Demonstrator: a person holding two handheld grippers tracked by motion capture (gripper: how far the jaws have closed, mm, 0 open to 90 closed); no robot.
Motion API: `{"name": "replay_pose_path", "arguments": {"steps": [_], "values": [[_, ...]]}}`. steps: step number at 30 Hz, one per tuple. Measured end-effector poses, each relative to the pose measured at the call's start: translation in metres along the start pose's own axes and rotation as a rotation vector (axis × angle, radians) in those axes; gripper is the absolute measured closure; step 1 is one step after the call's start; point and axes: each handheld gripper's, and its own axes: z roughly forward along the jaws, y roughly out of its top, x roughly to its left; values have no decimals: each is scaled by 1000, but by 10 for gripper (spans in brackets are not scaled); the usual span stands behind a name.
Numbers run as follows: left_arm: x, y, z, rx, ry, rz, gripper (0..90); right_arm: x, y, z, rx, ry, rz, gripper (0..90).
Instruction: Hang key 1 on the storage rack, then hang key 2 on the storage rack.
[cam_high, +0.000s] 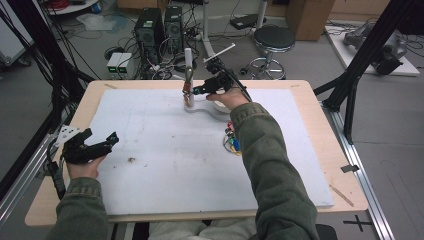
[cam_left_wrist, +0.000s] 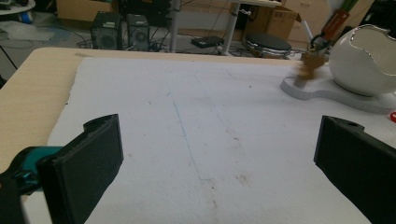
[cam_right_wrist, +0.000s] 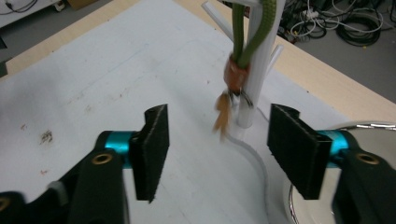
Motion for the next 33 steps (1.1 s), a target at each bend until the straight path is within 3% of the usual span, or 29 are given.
{"name": "replay_pose_path", "arguments": {"steps": [3,5,10,12,26,33], "values": [[0,0,0,1,0,1,18,2,-2,-1,26,6,13,216],[0,0,0,2,1,2,18,3,-5,-1,51,-10,-3,124],[-1,0,0,6,1,5,18,3,-12,-5,96,-52,-16,95],[-1,0,0,8,0,7,18,5,-16,-10,72,-66,-12,23],[-1,0,1,10,-2,11,18,-11,-54,-29,123,-110,22,17],[-1,0,1,8,-1,11,18,-16,-71,-37,117,-112,35,17]]}}
